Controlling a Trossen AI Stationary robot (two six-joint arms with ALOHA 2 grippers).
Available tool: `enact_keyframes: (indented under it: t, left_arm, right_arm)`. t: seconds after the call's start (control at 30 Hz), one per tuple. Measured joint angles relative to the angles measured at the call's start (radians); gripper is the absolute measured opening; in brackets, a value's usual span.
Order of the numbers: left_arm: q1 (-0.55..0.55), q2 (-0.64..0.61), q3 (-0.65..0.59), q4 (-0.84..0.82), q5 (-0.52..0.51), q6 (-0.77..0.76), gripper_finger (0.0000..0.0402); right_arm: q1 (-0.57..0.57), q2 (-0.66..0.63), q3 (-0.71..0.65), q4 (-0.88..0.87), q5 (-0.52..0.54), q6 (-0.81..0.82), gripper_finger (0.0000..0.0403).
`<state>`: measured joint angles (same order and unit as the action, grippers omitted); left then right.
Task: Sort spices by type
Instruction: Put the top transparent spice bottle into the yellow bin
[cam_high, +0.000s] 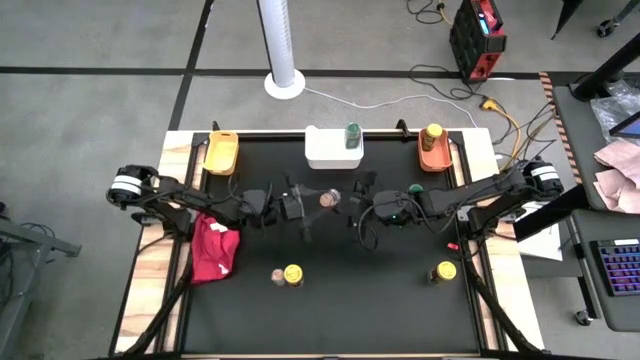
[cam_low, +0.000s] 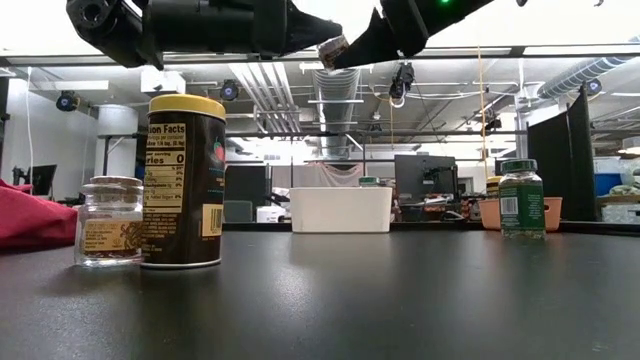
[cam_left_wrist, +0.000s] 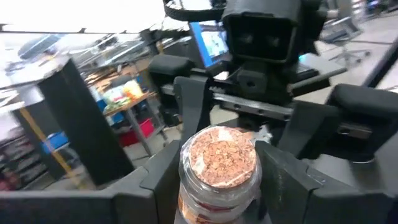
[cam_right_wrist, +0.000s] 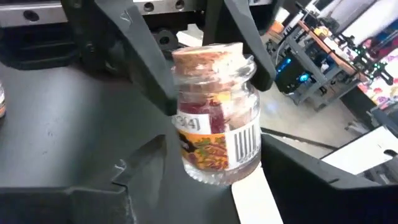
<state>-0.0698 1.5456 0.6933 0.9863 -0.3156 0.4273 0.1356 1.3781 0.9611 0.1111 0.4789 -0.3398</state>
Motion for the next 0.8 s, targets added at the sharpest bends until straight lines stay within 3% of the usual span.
enact_keyframes:
  t: [0.1, 0.2, 0.27, 0.33, 0.5, 0.63, 0.8]
  left_arm:
    - [0.001, -0.011, 0.000, -0.007, -0.118, -0.001, 0.0161]
    - [0.005, -0.041, 0.000, -0.033, -0.313, 0.017, 0.0161]
    - [0.015, -0.072, 0.000, -0.091, -0.461, 0.025, 0.0161]
    - [0.044, -0.117, 0.000, -0.201, -0.526, 0.008, 0.0161]
    - [0.179, -0.252, 0.000, -0.546, -0.475, -0.225, 0.0161]
    - [0.338, -0.341, 0.000, -0.818, -0.410, -0.422, 0.0161]
    - [0.537, -0.401, 0.000, -1.032, -0.287, -0.556, 0.0161]
  right_arm:
    - [-0.002, -0.007, 0.000, -0.001, 0.038, 0.009, 0.0264]
    - [-0.010, -0.016, 0.000, -0.004, 0.089, 0.039, 0.0276]
    - [-0.025, -0.023, 0.000, -0.006, 0.109, 0.065, 0.0280]
    - [-0.045, -0.027, 0.000, -0.010, 0.115, 0.079, 0.0280]
    - [-0.095, -0.027, 0.000, -0.040, 0.104, 0.093, 0.0266]
    - [-0.145, -0.027, 0.000, -0.093, 0.031, 0.139, 0.0252]
    - [-0.195, -0.027, -0.009, -0.125, -0.018, 0.165, 0.0242]
